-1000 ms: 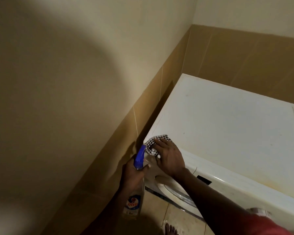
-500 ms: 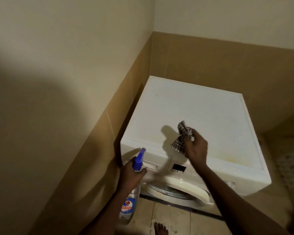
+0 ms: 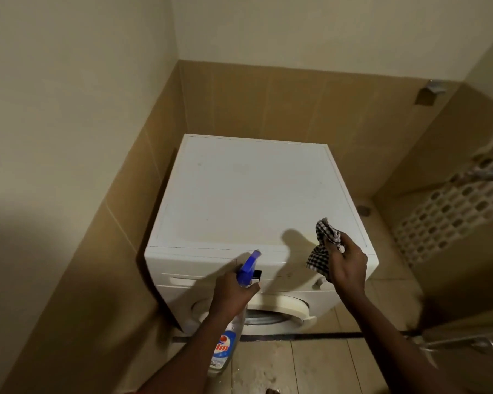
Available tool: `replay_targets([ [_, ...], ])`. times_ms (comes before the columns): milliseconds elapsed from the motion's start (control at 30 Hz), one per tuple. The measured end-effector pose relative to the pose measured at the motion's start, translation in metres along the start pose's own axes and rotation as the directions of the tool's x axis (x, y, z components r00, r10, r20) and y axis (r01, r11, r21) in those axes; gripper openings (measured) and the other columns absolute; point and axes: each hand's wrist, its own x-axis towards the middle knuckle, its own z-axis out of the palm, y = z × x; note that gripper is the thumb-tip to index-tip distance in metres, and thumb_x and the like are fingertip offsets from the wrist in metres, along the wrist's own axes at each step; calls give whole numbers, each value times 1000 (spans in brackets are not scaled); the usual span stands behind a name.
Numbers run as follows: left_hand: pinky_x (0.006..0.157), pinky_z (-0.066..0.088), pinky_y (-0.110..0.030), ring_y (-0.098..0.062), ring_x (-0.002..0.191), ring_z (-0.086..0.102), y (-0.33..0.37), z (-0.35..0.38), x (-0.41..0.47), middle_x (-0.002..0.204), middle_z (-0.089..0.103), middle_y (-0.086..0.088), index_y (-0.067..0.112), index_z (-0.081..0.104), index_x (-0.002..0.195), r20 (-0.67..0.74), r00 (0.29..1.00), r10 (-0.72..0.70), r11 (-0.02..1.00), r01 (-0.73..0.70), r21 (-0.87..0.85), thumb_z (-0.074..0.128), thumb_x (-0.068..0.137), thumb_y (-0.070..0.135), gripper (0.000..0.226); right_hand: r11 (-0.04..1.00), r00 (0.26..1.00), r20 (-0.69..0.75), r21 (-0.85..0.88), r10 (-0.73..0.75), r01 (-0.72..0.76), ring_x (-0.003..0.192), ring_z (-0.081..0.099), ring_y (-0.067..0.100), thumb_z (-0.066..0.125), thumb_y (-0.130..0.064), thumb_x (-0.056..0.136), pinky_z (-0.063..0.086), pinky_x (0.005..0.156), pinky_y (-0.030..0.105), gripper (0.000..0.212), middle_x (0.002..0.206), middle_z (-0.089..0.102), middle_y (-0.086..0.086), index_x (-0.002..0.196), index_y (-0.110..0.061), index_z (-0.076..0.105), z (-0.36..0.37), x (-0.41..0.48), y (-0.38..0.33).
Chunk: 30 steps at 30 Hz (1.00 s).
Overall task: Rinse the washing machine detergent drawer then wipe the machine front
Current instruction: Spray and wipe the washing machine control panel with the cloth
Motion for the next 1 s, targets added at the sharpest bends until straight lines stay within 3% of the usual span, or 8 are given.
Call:
replay_targets([
  [133, 86, 56, -32, -17, 91, 65, 9, 20, 6, 95, 68, 0, 20, 61, 103, 54, 998, 21, 1000, -21, 5, 82, 77, 25, 34, 1000, 1000, -6, -20, -15, 15, 76, 66, 17, 57, -34, 92, 58, 62, 46, 16, 81, 68, -7, 103, -31, 68, -10, 15, 5],
  [233, 83, 55, -33, -15, 82, 65, 16, 38, 10, 84, 66, 1, 20, 61, 92, 88, 996, 27, 999, -30, 29, 81, 78, 25, 25, 994, 997, 5, -73, -77, 77, 80, 65, 16, 56, -27, 93, 55, 62, 32, 19, 86, 69, -4, 107, -26, 68, -16, 21, 8],
  [300, 79, 54, -31, -14, 78, 63, 21, 48, 10, 82, 65, 1, 20, 60, 92, 102, 994, 23, 999, -27, 42, 81, 78, 28, 27, 986, 994, 28, -125, -110, 113, 83, 64, 15, 56, -24, 93, 46, 62, 24, 20, 89, 70, -4, 109, -24, 68, -18, 24, 13],
  [467, 71, 47, -16, -5, 82, 62, 20, 51, 9, 93, 67, 6, 28, 61, 98, 120, 992, 30, 999, -28, -14, 82, 77, 27, 29, 901, 947, 218, -315, -236, 297, 94, 63, 20, 50, -23, 92, 46, 74, 26, 29, 104, 70, 0, 117, -20, 63, -8, 27, 38],
  [533, 69, 46, -13, -5, 85, 62, 14, 46, 6, 98, 68, 5, 27, 62, 102, 85, 996, 18, 999, -14, -41, 82, 77, 26, 32, 855, 915, 301, -363, -267, 369, 101, 62, 24, 48, -24, 88, 44, 82, 25, 36, 112, 69, 5, 119, -14, 64, 3, 24, 49],
  [667, 72, 46, -9, -12, 93, 63, -4, 27, -1, 100, 67, 1, 12, 62, 114, -66, 996, -64, 994, 58, -88, 80, 78, 17, 41, 734, 812, 443, -389, -380, 556, 115, 57, 29, 46, -28, 81, 42, 102, 43, 46, 124, 64, 8, 119, -10, 64, 54, 4, 50],
  [767, 88, 52, -25, -16, 103, 63, -18, 5, -3, 109, 67, -3, 7, 59, 123, -144, 983, -116, 989, 101, -107, 80, 78, 15, 50, 709, 750, 512, -332, -419, 623, 117, 55, 28, 45, -28, 80, 38, 106, 42, 47, 125, 63, 7, 120, -13, 63, 95, -12, 28],
  [1000, 88, 55, -35, -25, 102, 67, -41, -40, -4, 97, 68, 3, 6, 61, 116, -281, 944, -175, 979, 138, -148, 78, 78, 5, 42, 682, 732, 544, -349, -411, 642, 124, 51, 28, 43, -28, 77, 33, 111, 44, 52, 132, 60, 6, 123, -15, 63, 105, -33, 34],
])
